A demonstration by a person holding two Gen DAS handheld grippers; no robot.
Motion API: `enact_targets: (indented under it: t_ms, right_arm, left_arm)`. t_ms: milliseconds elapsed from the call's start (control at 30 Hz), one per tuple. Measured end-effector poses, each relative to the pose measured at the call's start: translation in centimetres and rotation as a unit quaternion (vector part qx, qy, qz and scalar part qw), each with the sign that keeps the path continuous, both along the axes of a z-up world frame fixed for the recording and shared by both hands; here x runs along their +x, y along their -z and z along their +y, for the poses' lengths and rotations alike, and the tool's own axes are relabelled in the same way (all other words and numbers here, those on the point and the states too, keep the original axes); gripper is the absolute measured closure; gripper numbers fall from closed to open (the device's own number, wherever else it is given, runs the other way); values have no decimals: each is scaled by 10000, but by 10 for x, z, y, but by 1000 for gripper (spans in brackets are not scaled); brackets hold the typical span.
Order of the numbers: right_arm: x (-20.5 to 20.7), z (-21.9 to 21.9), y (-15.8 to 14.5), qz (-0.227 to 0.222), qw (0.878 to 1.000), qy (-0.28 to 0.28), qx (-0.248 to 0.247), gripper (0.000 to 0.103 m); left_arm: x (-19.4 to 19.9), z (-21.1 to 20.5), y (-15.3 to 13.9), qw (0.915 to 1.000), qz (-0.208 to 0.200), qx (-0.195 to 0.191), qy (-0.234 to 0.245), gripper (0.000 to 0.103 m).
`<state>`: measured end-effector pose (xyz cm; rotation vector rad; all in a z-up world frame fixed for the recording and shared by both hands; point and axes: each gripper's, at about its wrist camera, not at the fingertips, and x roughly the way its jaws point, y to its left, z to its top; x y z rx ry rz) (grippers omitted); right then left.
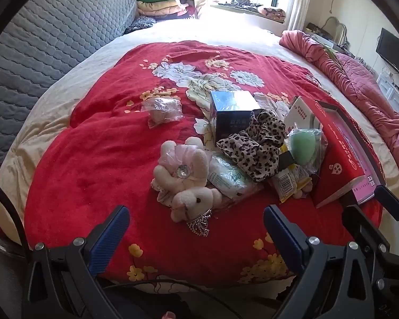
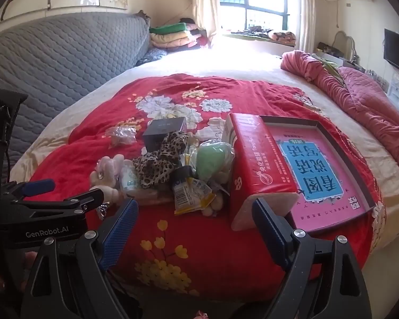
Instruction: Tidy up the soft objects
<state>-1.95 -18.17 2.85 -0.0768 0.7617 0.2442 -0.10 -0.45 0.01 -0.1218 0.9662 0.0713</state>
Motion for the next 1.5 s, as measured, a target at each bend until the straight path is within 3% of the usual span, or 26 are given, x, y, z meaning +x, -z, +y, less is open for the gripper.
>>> enact_targets:
  t_ms: [1000, 1500]
  right_arm:
    - [2, -1, 6, 62, 10000, 0, 35, 15]
    - [18, 18, 12, 49, 9995, -300, -77, 15]
  left_arm:
    - [1, 0, 2, 10000, 11, 16, 14, 2]
    - [8, 18, 4, 9998, 41, -132, -118, 2]
